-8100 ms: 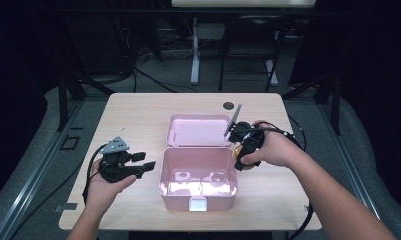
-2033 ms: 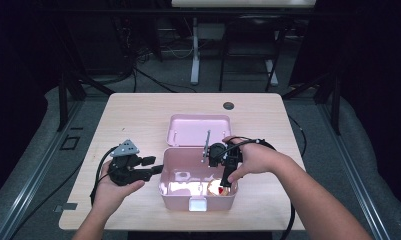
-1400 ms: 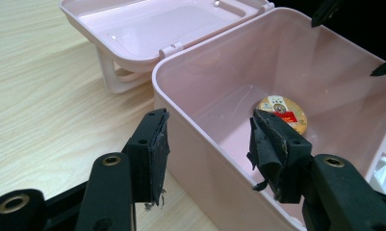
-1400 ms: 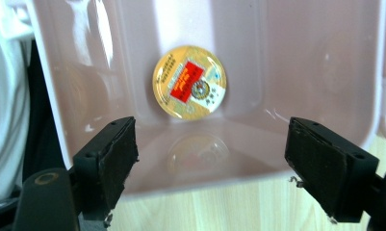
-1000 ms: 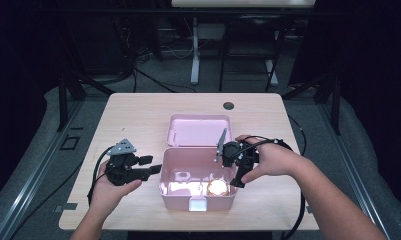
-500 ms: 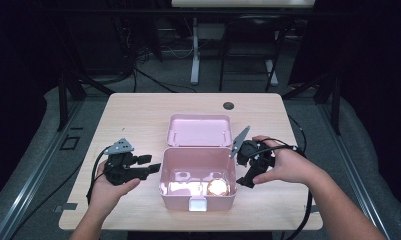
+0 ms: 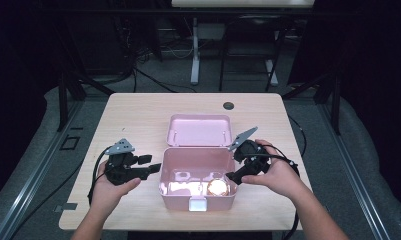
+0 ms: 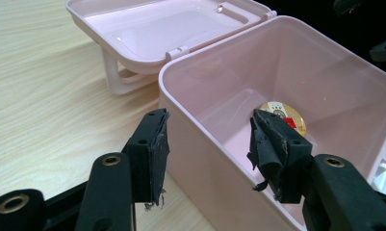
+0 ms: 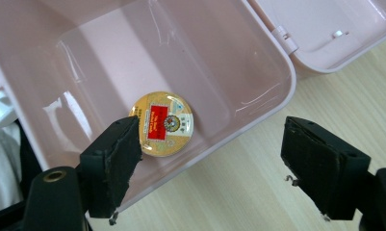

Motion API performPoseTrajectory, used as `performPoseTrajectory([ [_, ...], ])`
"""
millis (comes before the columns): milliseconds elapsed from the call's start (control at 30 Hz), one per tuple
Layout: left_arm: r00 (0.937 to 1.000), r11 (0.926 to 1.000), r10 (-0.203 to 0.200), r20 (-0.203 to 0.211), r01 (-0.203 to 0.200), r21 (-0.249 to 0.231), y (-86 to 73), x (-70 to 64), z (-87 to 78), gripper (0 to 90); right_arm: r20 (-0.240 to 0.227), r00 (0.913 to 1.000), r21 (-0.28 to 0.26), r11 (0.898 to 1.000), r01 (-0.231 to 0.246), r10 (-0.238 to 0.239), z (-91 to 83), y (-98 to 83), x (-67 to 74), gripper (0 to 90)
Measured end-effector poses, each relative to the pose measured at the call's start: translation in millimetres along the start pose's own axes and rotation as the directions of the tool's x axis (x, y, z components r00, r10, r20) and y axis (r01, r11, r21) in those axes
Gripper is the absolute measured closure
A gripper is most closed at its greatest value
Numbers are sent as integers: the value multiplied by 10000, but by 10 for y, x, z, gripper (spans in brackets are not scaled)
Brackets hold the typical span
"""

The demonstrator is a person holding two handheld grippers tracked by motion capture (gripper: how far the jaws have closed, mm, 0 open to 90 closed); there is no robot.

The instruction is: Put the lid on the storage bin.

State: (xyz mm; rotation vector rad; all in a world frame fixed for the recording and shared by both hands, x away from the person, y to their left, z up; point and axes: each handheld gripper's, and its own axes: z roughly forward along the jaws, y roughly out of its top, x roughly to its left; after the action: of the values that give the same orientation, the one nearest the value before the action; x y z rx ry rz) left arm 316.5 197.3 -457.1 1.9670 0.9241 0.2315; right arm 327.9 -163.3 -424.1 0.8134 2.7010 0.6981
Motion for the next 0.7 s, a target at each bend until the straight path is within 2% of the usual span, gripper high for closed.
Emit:
performPoseTrajectory([
  [67,10000,10000,10,-35,-10,31,-1,6,6,482,60,10000,-119,9999,44,-43,20,-5,0,212],
  [133,10000,10000,-30,-29,30,-18,-7,17,15,482,28,9999,-321,9993,-168,169,29,-8,-5,215],
  [200,9999,9999,-148,-21,148,-17,-16,21,25,483,188,9991,-496,9981,-370,380,34,-14,-12,215],
  [333,10000,10000,-8,-73,8,47,-22,10,52,489,227,9972,-1065,9919,-687,715,38,-52,-34,214],
  [533,10000,9999,15,-44,-14,100,-21,-16,66,490,511,9895,-1717,9773,-1243,1349,59,-131,-55,180],
  [567,10000,9999,-2,21,2,101,-18,-17,62,506,534,9868,-1961,9706,-1398,1529,63,-151,-55,179],
  [700,10000,10000,33,57,-33,52,-14,-29,53,522,535,9817,-2384,9570,-1653,1828,74,-206,-31,179],
])
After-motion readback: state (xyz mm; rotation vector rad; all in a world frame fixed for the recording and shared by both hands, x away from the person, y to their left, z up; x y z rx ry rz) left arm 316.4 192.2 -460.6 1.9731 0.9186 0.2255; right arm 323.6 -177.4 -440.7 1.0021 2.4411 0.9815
